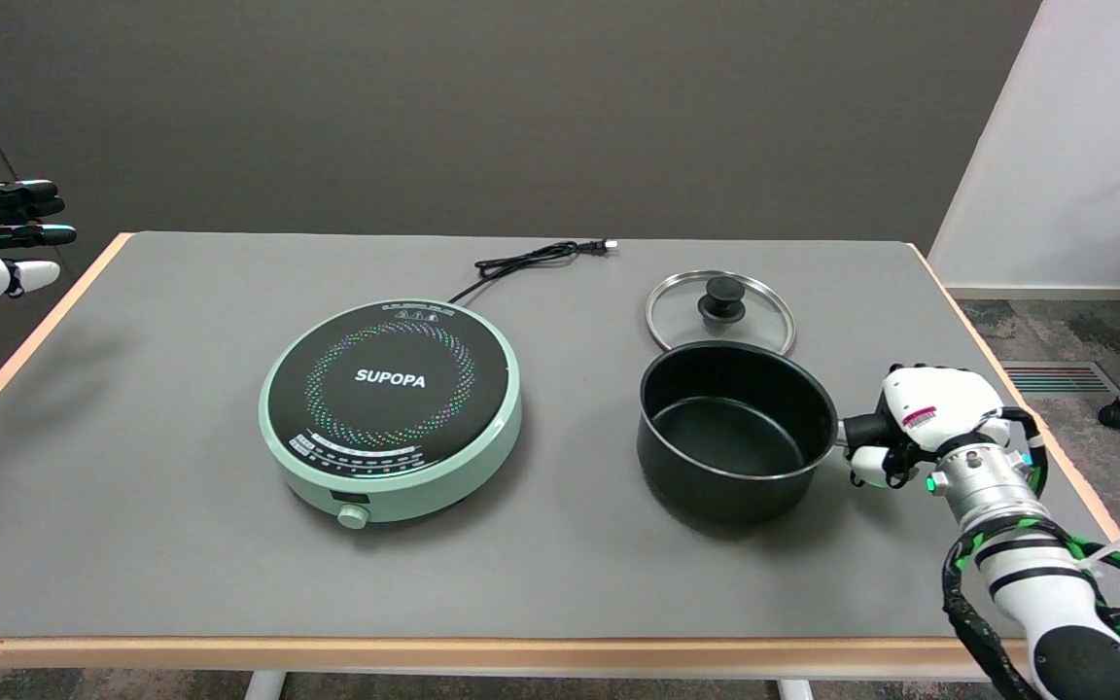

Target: Place the soup pot onto the table.

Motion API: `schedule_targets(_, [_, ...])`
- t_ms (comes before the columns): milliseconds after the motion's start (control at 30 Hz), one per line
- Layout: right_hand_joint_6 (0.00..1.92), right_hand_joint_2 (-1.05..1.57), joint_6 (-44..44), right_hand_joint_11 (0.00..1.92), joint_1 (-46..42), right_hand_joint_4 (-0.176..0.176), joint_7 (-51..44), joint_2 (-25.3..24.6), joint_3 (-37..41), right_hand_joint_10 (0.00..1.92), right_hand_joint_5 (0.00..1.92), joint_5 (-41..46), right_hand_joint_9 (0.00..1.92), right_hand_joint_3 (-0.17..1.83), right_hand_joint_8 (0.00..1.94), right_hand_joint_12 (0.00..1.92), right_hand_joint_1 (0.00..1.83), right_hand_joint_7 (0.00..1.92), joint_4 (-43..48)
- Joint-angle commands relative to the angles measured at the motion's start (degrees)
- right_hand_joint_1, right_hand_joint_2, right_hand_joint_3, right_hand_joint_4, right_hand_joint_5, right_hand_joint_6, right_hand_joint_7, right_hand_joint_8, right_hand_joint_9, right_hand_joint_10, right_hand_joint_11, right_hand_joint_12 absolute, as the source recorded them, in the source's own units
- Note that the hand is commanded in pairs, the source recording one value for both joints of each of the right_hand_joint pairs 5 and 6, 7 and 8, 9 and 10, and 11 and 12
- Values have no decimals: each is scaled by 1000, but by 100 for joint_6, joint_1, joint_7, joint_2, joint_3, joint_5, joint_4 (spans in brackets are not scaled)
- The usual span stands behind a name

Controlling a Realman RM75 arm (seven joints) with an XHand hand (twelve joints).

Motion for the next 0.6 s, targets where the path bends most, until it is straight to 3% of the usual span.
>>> schedule_targets(33, [1735, 935, -1072, 1735, 212, -84, 21, 86, -823, 1735, 1735, -927, 1735, 1242, 1735, 1735, 941, 1735, -344])
schedule_targets(267, [1736, 886, -1351, 1736, 196, -83, 21, 86, -981, 1736, 1736, -1286, 1736, 1278, 1736, 1736, 940, 1736, -408])
schedule_targets(333, [1630, 828, -1368, 1630, 188, -90, 21, 86, -989, 1630, 1630, -1350, 1630, 1286, 1630, 1630, 937, 1630, -407])
schedule_targets(400, [1462, 832, -1415, 1462, 180, -95, 21, 78, -1005, 1462, 1462, -1380, 1462, 1118, 1462, 1462, 906, 1462, -399])
schedule_targets(533, [1336, 1018, -1457, 1336, 148, -107, -19, 54, -1005, 1336, 1336, -1412, 1336, 787, 1336, 1336, 761, 1336, -359])
schedule_targets(600, [1290, 974, -1502, 1290, 132, -98, -19, 38, -996, 1290, 1290, -1412, 1290, 895, 1290, 1290, 707, 1290, -318])
